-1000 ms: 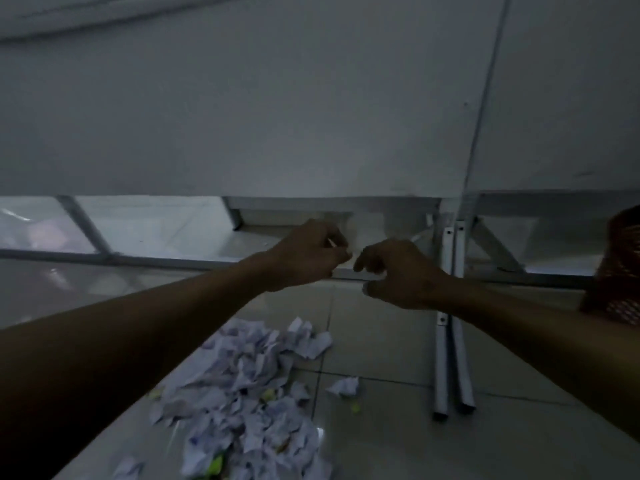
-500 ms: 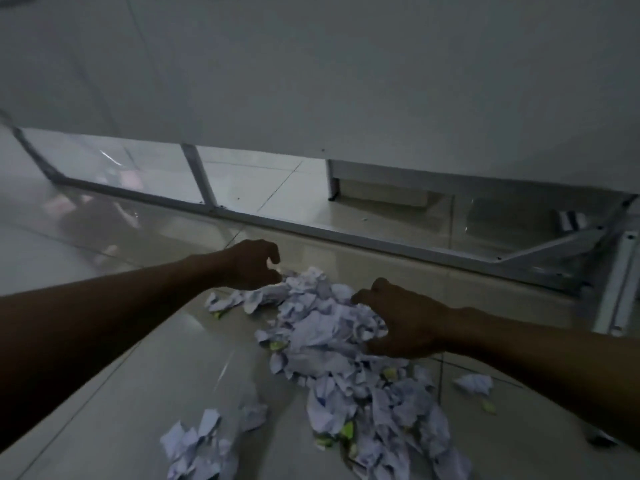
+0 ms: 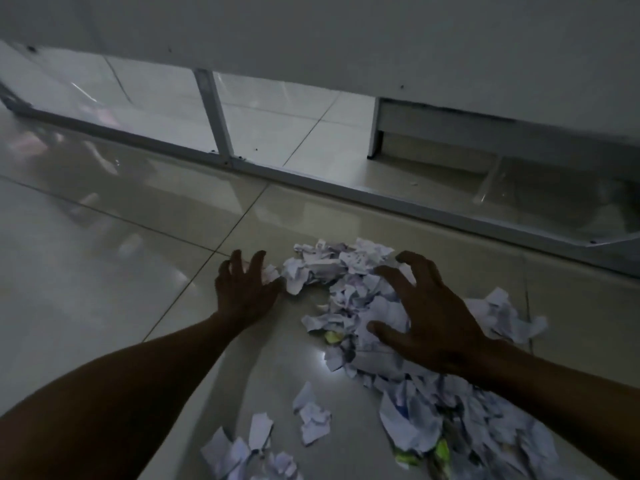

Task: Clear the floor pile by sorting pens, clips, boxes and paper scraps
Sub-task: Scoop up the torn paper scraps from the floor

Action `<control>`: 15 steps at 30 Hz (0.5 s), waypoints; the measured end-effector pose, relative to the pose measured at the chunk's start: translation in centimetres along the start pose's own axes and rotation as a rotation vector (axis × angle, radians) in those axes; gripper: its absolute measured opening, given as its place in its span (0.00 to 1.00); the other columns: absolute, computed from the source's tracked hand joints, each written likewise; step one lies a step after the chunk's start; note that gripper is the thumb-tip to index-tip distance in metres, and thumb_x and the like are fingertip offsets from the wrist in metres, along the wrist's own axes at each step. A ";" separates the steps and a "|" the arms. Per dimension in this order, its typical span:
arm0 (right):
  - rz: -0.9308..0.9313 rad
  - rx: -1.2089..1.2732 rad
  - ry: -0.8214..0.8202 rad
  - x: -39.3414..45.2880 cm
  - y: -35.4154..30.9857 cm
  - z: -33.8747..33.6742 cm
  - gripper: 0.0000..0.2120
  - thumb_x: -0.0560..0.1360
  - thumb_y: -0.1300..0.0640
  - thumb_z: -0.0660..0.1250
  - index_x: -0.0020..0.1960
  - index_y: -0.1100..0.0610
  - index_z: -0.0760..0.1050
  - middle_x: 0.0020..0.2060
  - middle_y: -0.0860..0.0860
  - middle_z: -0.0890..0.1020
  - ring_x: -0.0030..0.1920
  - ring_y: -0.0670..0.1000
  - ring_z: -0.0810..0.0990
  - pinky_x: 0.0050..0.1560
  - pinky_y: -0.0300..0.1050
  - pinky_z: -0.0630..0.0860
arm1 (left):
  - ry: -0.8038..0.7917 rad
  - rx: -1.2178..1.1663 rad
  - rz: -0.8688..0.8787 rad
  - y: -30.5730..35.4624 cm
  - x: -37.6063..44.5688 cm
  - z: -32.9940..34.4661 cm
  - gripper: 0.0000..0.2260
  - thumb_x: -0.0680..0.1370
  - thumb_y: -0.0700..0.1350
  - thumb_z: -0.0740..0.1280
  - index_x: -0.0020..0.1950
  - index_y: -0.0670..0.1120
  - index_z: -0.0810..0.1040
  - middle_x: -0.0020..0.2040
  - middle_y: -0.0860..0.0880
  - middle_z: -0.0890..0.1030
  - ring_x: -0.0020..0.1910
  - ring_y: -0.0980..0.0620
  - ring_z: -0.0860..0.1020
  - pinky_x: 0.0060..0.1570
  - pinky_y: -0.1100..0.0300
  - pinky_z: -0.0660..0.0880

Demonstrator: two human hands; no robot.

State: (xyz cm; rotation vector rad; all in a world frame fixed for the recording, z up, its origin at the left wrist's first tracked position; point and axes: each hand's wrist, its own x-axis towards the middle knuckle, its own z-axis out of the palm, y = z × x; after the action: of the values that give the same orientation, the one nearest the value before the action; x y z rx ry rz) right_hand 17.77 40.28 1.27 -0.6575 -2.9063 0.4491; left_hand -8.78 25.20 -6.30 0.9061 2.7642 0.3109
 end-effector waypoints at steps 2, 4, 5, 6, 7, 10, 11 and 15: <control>-0.051 0.003 0.112 0.7 -0.4 0.5 0.38 0.70 0.33 0.64 0.73 0.52 0.63 0.72 0.56 0.60 0.72 0.56 0.58 0.61 0.53 0.72 | -0.011 0.075 0.108 -0.4 0.6 1.5 0.36 0.72 0.70 0.47 0.77 0.56 0.57 0.78 0.41 0.52 0.76 0.39 0.51 0.71 0.43 0.53; -0.047 0.023 0.164 1.6 -0.9 0.9 0.38 0.69 0.33 0.65 0.73 0.52 0.64 0.72 0.57 0.61 0.72 0.56 0.58 0.61 0.52 0.71 | 0.019 0.054 0.174 -0.7 0.8 2.8 0.35 0.72 0.67 0.45 0.75 0.52 0.64 0.76 0.39 0.59 0.74 0.37 0.56 0.70 0.43 0.54; -0.022 0.061 0.172 2.1 -1.1 1.0 0.38 0.69 0.33 0.65 0.73 0.50 0.64 0.72 0.55 0.60 0.72 0.55 0.57 0.62 0.50 0.70 | 0.047 0.032 0.183 -0.7 0.7 3.3 0.32 0.74 0.64 0.47 0.72 0.50 0.68 0.73 0.39 0.64 0.71 0.37 0.60 0.68 0.43 0.57; 0.010 0.104 0.175 2.5 -1.4 1.0 0.38 0.68 0.32 0.64 0.73 0.49 0.63 0.72 0.54 0.59 0.72 0.54 0.57 0.62 0.49 0.69 | 0.085 0.025 0.189 -0.6 0.6 3.6 0.27 0.76 0.61 0.50 0.68 0.48 0.71 0.69 0.40 0.67 0.68 0.38 0.63 0.66 0.44 0.59; 0.028 0.128 0.184 3.0 -1.5 1.1 0.39 0.68 0.31 0.63 0.73 0.49 0.63 0.72 0.53 0.59 0.72 0.54 0.57 0.63 0.48 0.69 | 0.125 0.023 0.190 -0.5 0.6 3.9 0.22 0.77 0.58 0.53 0.65 0.48 0.72 0.65 0.41 0.69 0.65 0.39 0.65 0.62 0.45 0.62; 0.037 0.100 0.223 4.8 -1.5 1.3 0.41 0.66 0.29 0.61 0.72 0.50 0.64 0.70 0.54 0.61 0.71 0.55 0.57 0.64 0.51 0.68 | 0.194 0.006 0.206 -0.4 1.2 4.4 0.12 0.77 0.53 0.59 0.55 0.48 0.71 0.55 0.44 0.68 0.57 0.43 0.66 0.54 0.47 0.64; 0.052 0.083 0.216 5.5 -1.6 1.6 0.42 0.66 0.28 0.62 0.72 0.49 0.63 0.70 0.55 0.61 0.71 0.55 0.57 0.65 0.52 0.67 | 0.198 0.020 0.209 -0.4 1.3 4.6 0.10 0.78 0.52 0.60 0.53 0.48 0.71 0.54 0.44 0.67 0.55 0.43 0.66 0.53 0.48 0.64; 0.142 -0.068 0.016 9.0 -1.9 3.0 0.54 0.58 0.19 0.57 0.76 0.45 0.53 0.74 0.57 0.56 0.75 0.60 0.50 0.72 0.61 0.56 | 0.242 0.064 0.254 -0.4 0.9 5.7 0.09 0.78 0.50 0.60 0.51 0.46 0.72 0.50 0.43 0.69 0.49 0.43 0.68 0.48 0.49 0.65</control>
State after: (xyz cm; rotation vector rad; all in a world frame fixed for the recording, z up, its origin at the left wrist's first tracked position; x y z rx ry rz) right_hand 8.39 41.79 -0.46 -0.8765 -2.8825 0.3597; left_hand -8.15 26.19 -11.96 1.3212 2.8891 0.4003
